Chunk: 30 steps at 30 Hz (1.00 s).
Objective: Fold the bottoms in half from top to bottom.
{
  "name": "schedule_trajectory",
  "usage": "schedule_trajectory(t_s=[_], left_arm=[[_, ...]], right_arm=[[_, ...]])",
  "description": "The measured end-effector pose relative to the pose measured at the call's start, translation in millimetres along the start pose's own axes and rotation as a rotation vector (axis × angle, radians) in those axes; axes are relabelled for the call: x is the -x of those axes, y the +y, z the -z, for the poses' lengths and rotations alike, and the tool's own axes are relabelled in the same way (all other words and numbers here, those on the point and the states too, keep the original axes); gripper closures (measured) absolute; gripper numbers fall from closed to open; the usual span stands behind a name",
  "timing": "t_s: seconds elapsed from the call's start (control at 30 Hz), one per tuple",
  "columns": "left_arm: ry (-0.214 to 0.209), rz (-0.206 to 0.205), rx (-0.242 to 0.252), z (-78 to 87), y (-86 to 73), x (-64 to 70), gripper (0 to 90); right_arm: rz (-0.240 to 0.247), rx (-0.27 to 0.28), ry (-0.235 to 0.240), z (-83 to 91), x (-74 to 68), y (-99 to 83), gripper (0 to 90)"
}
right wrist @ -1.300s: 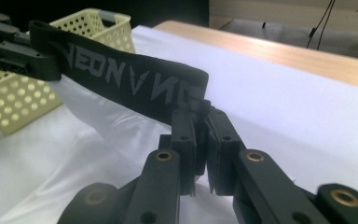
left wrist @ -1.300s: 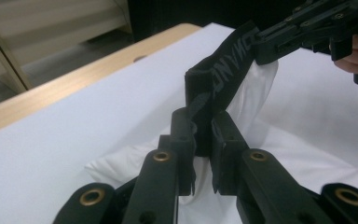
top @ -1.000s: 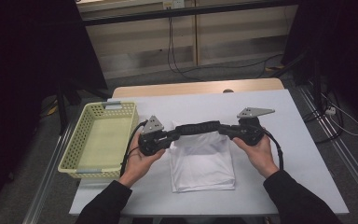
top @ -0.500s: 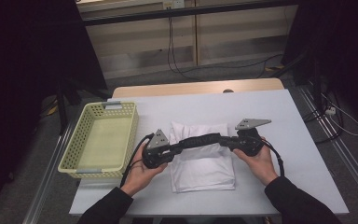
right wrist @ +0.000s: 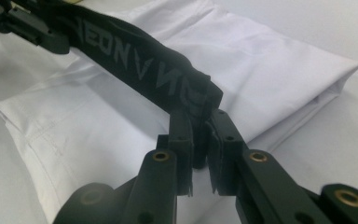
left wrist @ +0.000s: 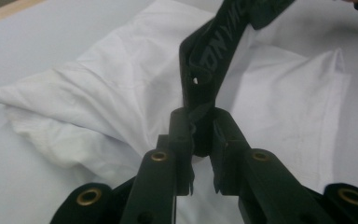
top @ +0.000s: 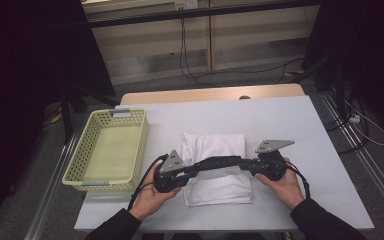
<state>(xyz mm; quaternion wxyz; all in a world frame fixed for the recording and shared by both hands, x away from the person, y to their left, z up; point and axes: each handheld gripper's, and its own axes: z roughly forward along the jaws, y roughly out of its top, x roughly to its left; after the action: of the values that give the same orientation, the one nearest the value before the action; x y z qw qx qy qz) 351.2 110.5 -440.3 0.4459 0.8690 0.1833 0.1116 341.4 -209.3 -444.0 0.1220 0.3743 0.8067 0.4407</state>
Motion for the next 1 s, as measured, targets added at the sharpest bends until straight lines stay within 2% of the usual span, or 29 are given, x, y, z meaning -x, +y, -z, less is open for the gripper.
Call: schedule_trajectory(t_s=[0.27,0.37,0.4,0.47,0.57,0.67,0.77,0.93,1.0], left_arm=[[-0.016,-0.002,-0.01,3.7,-6.2,5.7,77.6],[-0.02,0.001,-0.013,4.3,-8.3,9.2,74.0],[-0.018,-0.012,-0.022,4.8,-8.7,9.5,72.7],[-0.024,-0.004,-0.025,5.2,-9.6,10.5,68.8],[-0.026,0.019,-0.028,6.2,-9.9,11.8,56.3],[-0.039,0.018,-0.027,8.7,-9.2,14.1,50.8],[-0.054,0.03,-0.017,9.8,-8.3,16.3,42.5],[-0.033,0.036,-0.014,10.6,-7.9,15.4,42.5],[-0.028,0.032,-0.03,7.9,-8.4,15.3,44.3]], right_arm=[[0.018,-0.017,0.019,3.8,-8.9,-6.3,79.1],[0.018,-0.032,0.027,5.3,-11.2,-9.4,74.9],[0.018,-0.038,0.031,5.7,-11.7,-10.7,73.3],[0.01,-0.045,0.044,6.7,-12.4,-12.8,69.2],[0.014,-0.035,0.056,9.7,-14.7,-12.8,62.2],[0.018,-0.029,0.075,11.6,-18.4,-12.9,54.8],[0.021,-0.029,0.074,11.4,-20.6,-12.8,48.9],[0.029,-0.009,0.065,12.0,-22.4,-10.1,47.3],[0.043,-0.014,0.051,10.7,-22.6,-8.8,47.3]])
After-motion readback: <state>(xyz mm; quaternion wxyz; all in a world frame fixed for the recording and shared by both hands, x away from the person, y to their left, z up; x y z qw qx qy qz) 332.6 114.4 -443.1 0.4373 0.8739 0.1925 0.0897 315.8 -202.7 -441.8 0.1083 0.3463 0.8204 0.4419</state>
